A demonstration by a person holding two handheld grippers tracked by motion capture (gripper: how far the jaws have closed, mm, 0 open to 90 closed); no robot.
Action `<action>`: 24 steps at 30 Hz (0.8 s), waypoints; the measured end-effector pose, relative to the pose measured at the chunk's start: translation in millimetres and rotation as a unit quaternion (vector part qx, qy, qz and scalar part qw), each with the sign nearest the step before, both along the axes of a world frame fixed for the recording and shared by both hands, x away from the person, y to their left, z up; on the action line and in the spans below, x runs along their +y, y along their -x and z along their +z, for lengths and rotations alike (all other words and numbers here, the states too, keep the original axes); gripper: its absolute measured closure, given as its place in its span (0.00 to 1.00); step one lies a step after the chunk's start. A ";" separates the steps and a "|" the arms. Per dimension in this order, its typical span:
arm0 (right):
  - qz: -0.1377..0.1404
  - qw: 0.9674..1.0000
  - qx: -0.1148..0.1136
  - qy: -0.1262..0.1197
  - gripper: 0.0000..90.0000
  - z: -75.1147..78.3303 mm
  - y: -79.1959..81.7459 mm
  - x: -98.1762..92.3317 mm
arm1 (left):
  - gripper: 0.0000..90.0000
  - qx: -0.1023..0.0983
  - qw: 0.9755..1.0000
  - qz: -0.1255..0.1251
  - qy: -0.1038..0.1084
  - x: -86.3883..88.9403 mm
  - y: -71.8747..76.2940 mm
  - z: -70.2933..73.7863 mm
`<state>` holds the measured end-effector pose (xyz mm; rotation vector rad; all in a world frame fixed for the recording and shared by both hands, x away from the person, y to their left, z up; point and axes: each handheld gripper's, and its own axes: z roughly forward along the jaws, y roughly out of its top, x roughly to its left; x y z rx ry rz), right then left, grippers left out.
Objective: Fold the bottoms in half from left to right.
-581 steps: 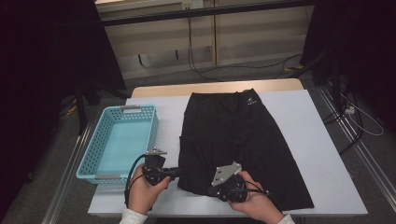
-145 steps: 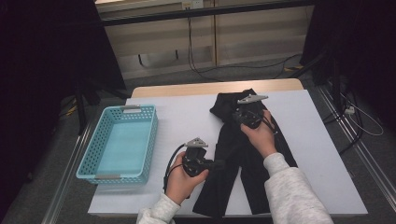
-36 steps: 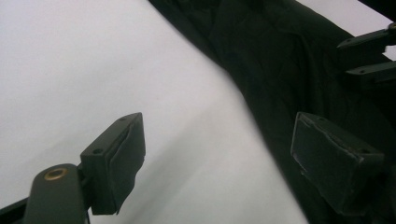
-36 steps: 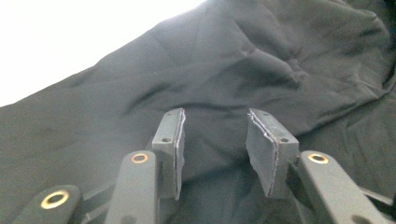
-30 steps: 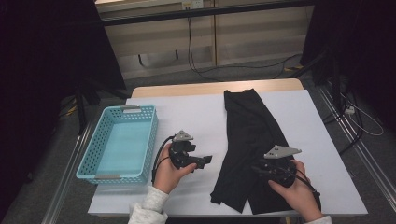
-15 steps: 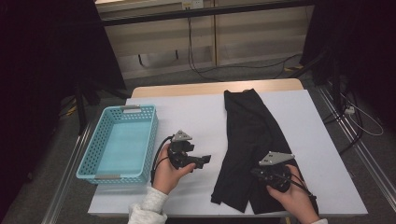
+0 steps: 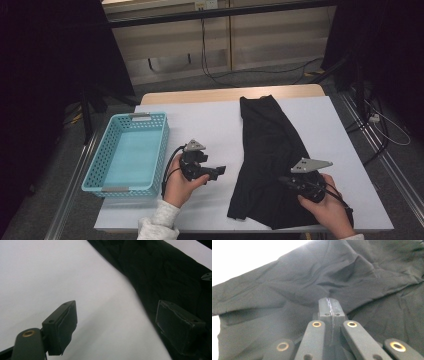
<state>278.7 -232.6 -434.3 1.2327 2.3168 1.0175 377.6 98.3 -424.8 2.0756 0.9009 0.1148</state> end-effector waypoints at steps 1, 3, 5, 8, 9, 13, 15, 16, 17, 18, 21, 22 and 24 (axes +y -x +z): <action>-0.001 1.000 0.000 -0.001 1.00 0.9 0.3 -1.0 | 0.19 -0.001 1.000 0.000 0.001 0.5 -0.2 0.2; -0.004 1.000 -0.005 -0.008 1.00 3.2 1.1 -4.9 | 0.19 -0.001 1.000 0.003 0.001 1.6 -0.5 0.6; -0.007 1.000 -0.004 -0.009 1.00 3.9 2.7 -8.8 | 0.19 0.000 1.000 0.004 0.000 2.9 -1.0 0.6; -0.013 1.000 -0.001 -0.009 1.00 3.3 4.4 -15.6 | 0.19 -0.001 1.000 0.005 0.001 3.6 -0.8 1.4; -0.017 1.000 -0.001 -0.011 1.00 3.9 4.9 -18.7 | 0.19 -0.001 1.000 0.006 0.003 3.6 -0.8 1.9; -0.029 0.999 -0.001 -0.019 1.00 4.9 7.7 -30.3 | 0.19 -0.001 1.000 0.008 0.005 4.2 -1.0 2.7; -0.034 0.999 0.001 -0.020 1.00 4.7 9.5 -35.5 | 0.19 0.000 1.000 0.007 0.004 4.0 -1.1 2.3; -0.038 0.999 0.002 -0.025 1.00 4.8 10.5 -37.5 | 0.19 0.000 1.000 0.007 0.004 3.9 -1.2 2.2; -0.039 0.999 0.001 -0.024 1.00 4.9 11.3 -39.6 | 0.19 0.000 1.000 0.007 0.004 3.6 -1.2 2.1; -0.042 0.999 0.002 -0.022 1.00 5.5 12.1 -41.6 | 0.19 0.001 1.000 0.007 0.004 2.9 -1.0 2.2; -0.048 0.998 -0.001 -0.030 1.00 6.9 14.2 -49.0 | 0.19 -0.001 1.000 0.004 0.004 2.3 -1.5 2.3; -0.051 0.998 0.001 -0.027 1.00 6.5 14.9 -50.7 | 0.19 0.000 1.000 0.005 0.004 2.0 -1.6 2.1; -0.057 0.998 0.000 -0.025 1.00 6.4 15.3 -54.9 | 0.19 0.002 1.000 0.006 0.004 1.1 -1.5 1.4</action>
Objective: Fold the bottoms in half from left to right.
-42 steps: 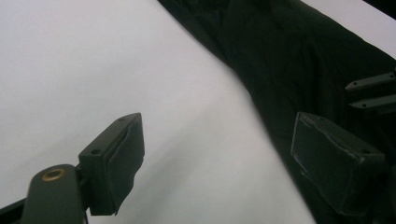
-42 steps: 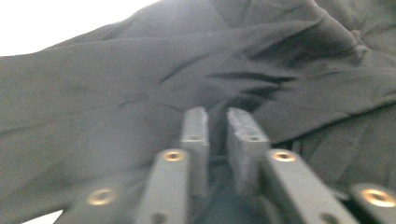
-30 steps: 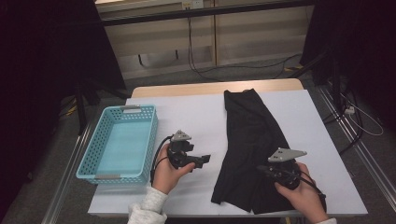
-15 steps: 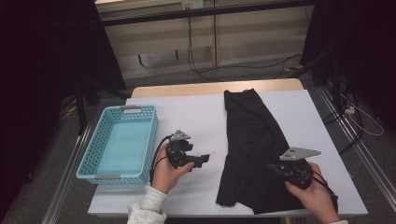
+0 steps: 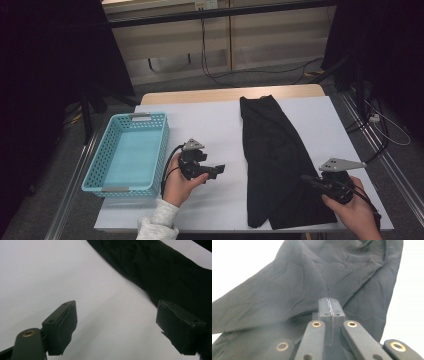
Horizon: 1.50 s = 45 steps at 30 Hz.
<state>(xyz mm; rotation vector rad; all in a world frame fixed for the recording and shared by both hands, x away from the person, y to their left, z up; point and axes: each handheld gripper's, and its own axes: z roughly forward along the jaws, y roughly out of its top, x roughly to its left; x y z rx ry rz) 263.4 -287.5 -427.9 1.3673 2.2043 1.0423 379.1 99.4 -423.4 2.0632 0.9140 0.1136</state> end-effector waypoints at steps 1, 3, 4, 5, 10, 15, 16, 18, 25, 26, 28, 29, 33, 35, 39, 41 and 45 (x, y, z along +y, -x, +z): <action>-0.003 1.000 0.000 0.000 1.00 0.7 0.2 -2.4 | 0.19 0.000 1.000 -0.002 -0.002 0.0 -0.1 -0.2; -0.009 1.000 -0.003 -0.005 1.00 2.2 0.5 -6.4 | 0.19 0.000 1.000 -0.003 -0.004 -0.4 -0.3 -0.9; -0.011 1.000 -0.004 -0.005 1.00 2.0 0.4 -7.1 | 0.19 0.001 1.000 -0.002 -0.004 -0.7 -0.3 -1.5; -0.010 1.000 -0.003 -0.005 1.00 0.9 -0.2 -6.2 | 0.19 0.001 1.000 -0.002 -0.005 -1.2 -0.3 -2.2; -0.005 1.000 -0.005 0.012 1.00 -2.7 -7.6 5.2 | 0.19 0.003 1.000 -0.003 -0.007 -1.2 -0.1 -3.4; 0.002 1.000 -0.005 0.025 1.00 -10.1 -19.6 18.1 | 0.19 0.004 1.000 -0.001 -0.009 -0.8 -0.1 -4.8; 0.003 1.000 -0.003 0.027 0.99 -13.0 -21.3 20.3 | 0.19 0.004 1.000 -0.002 -0.010 -0.7 -0.1 -4.9; 0.010 0.999 0.004 0.034 0.99 -18.8 -23.2 24.8 | 0.19 0.004 1.000 -0.002 -0.009 -0.8 -0.2 -4.9; 0.004 0.999 -0.006 0.045 0.87 -25.2 -23.7 33.3 | 0.19 0.005 1.000 -0.006 -0.010 -3.4 -0.6 -4.9; 0.000 0.999 -0.005 0.039 0.85 -25.1 -22.4 33.1 | 0.19 0.005 1.000 -0.007 -0.010 -3.6 -0.7 -4.7; -0.004 0.999 -0.006 0.034 0.80 -22.9 -18.9 30.6 | 0.19 0.007 1.000 -0.009 -0.009 -3.6 -1.7 -4.8; -0.008 0.999 -0.008 0.030 0.78 -20.8 -16.9 28.5 | 0.19 0.007 1.000 -0.008 -0.008 -3.7 -2.1 -5.4; -0.028 0.999 -0.018 0.022 0.70 -10.7 -8.0 17.2 | 0.19 0.007 1.000 -0.008 -0.012 -3.7 -4.7 -6.3; -0.034 0.999 -0.017 0.024 0.68 -9.5 -3.4 13.7 | 0.19 0.005 1.000 -0.009 -0.012 -4.7 -5.8 -5.7; -0.052 0.998 -0.014 0.022 0.62 -8.8 4.4 5.9 | 0.19 0.003 1.000 -0.012 -0.008 -8.8 -5.8 -1.3; -0.060 0.998 -0.017 0.018 0.62 -6.1 10.6 1.1 | 0.19 0.000 1.000 -0.013 -0.007 -10.6 -4.9 0.6; -0.068 0.998 -0.011 0.008 0.59 -6.4 25.4 0.0 | 0.19 0.002 1.000 -0.020 -0.011 -15.0 -6.4 -0.2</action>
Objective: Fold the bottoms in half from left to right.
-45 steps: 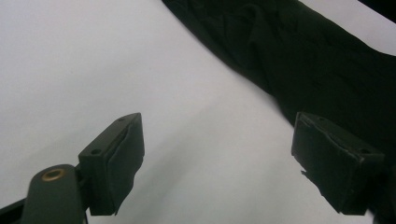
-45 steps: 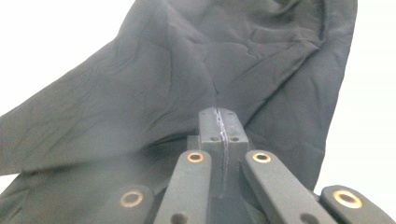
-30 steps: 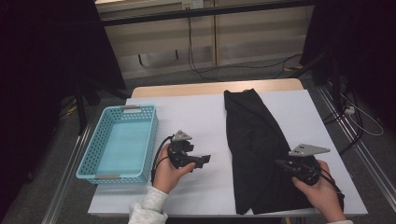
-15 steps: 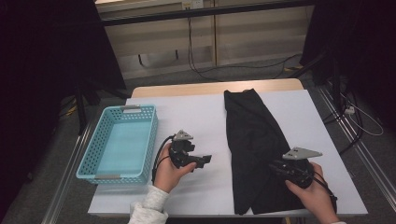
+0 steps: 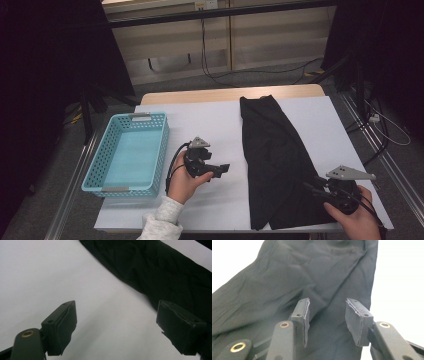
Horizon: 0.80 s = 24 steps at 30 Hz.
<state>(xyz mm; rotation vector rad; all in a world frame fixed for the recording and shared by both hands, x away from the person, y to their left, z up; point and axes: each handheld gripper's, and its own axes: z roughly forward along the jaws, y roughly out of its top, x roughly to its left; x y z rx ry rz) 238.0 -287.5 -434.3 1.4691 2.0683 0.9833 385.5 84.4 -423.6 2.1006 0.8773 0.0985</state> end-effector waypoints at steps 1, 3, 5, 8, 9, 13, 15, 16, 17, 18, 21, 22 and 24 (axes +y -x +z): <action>-0.001 1.000 0.005 -0.002 0.59 -1.4 1.5 1.4 | 0.19 0.000 1.000 0.002 0.002 -1.2 -0.8 -0.5; 0.004 1.000 0.017 0.003 0.59 -6.0 2.5 6.2 | 0.19 0.001 1.000 0.000 0.002 -3.6 -2.0 -0.9; 0.015 0.999 0.027 0.008 0.61 -11.1 1.6 11.6 | 0.19 0.000 1.000 -0.002 0.003 -6.0 -2.9 -1.2; 0.023 0.999 0.036 0.011 0.67 -16.1 -1.3 17.1 | 0.19 0.001 1.000 -0.004 0.005 -7.9 -3.9 -1.3; 0.025 0.999 0.037 0.006 0.71 -16.8 -2.9 18.2 | 0.19 0.001 1.000 -0.004 0.005 -8.0 -4.0 -1.5; 0.036 0.999 0.033 0.003 0.91 -18.3 -8.1 22.9 | 0.19 0.001 1.000 -0.004 -0.001 -6.7 -3.7 -2.4; 0.048 0.998 0.032 -0.003 0.97 -17.8 -10.4 25.3 | 0.19 0.001 1.000 -0.001 0.001 -6.2 -3.2 -3.2; 0.049 0.998 0.033 -0.002 0.98 -17.5 -11.3 26.4 | 0.19 0.001 1.000 0.001 0.002 -5.9 -3.0 -3.2; 0.053 0.998 0.035 -0.001 0.98 -17.5 -12.0 27.0 | 0.19 0.000 1.000 0.001 0.000 -5.5 -2.8 -3.1; 0.055 0.998 0.033 -0.001 0.99 -17.7 -12.6 27.1 | 0.19 0.000 1.000 0.001 0.000 -5.2 -2.7 -3.1; 0.055 0.998 0.031 -0.004 0.99 -15.6 -12.7 23.0 | 0.19 -0.001 1.000 -0.001 -0.001 -4.4 -2.8 -2.8; 0.052 0.998 0.029 -0.007 0.99 -13.9 -11.8 20.8 | 0.19 0.000 1.000 -0.001 -0.001 -4.4 -2.7 -2.8; 0.049 0.998 0.025 -0.014 0.99 -10.5 -9.6 14.5 | 0.19 0.000 1.000 -0.001 -0.001 -5.2 -2.5 -3.1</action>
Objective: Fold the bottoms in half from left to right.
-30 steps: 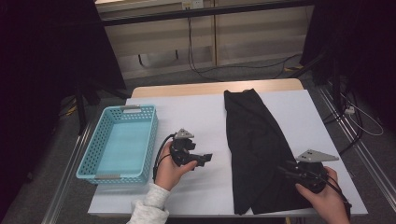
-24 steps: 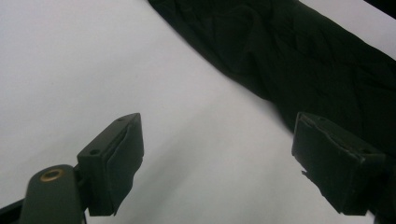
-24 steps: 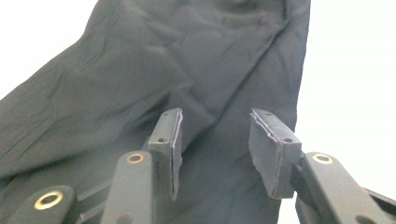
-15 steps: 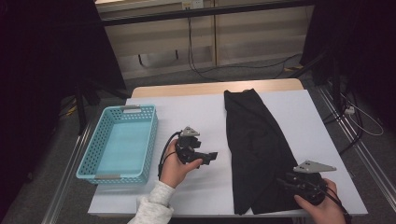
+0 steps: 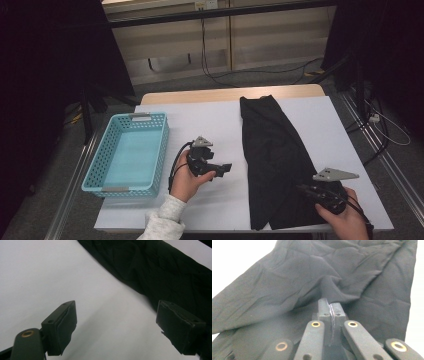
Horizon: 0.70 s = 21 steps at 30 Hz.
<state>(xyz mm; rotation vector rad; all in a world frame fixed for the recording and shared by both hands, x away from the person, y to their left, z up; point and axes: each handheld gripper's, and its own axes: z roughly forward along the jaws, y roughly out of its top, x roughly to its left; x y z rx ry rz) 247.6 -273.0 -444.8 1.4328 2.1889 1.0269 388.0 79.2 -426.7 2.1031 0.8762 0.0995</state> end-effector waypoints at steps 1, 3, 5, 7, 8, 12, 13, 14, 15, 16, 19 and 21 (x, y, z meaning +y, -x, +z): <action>-0.003 1.000 -0.001 -0.002 0.99 1.8 1.5 -3.5 | 0.19 0.003 1.000 -0.002 0.001 -0.5 -0.1 -0.2; -0.012 1.000 -0.003 -0.003 0.99 4.9 4.7 -11.4 | 0.19 0.003 1.000 -0.003 0.000 -1.4 -0.1 -0.6; -0.018 1.000 -0.003 -0.003 0.99 6.9 8.4 -20.0 | 0.19 0.001 1.000 -0.003 0.001 -3.0 0.1 -0.6; -0.026 1.000 -0.001 -0.005 0.99 8.0 12.3 -28.2 | 0.19 0.002 1.000 -0.006 0.001 -4.2 -0.1 0.0; -0.030 1.000 -0.001 -0.006 0.99 8.4 13.9 -32.1 | 0.19 0.002 1.000 -0.008 0.000 -4.6 -0.3 0.5; -0.047 0.999 -0.002 -0.010 0.99 10.7 18.1 -43.9 | 0.19 0.000 1.000 -0.009 0.002 -7.3 -0.6 0.8; -0.049 0.999 -0.003 -0.010 0.98 11.0 18.4 -45.3 | 0.19 0.001 1.000 -0.011 0.002 -7.8 -0.7 1.0; -0.052 0.999 -0.004 -0.009 0.98 11.0 18.5 -46.5 | 0.19 0.002 1.000 -0.012 0.002 -8.1 -0.8 1.0; -0.053 0.999 -0.003 -0.007 0.98 10.8 18.3 -46.6 | 0.19 0.001 1.000 -0.010 0.002 -8.6 -0.5 0.7; -0.055 0.998 -0.002 -0.004 0.98 10.1 17.6 -46.4 | 0.19 0.001 1.000 -0.010 0.001 -8.9 -0.4 0.3; -0.059 0.998 0.000 0.009 0.98 7.6 13.1 -43.7 | 0.19 0.003 1.000 -0.013 -0.002 -8.6 -0.2 -0.5; -0.065 0.998 0.002 0.016 0.96 6.0 8.8 -41.4 | 0.19 0.002 1.000 -0.010 -0.002 -7.8 0.1 -0.6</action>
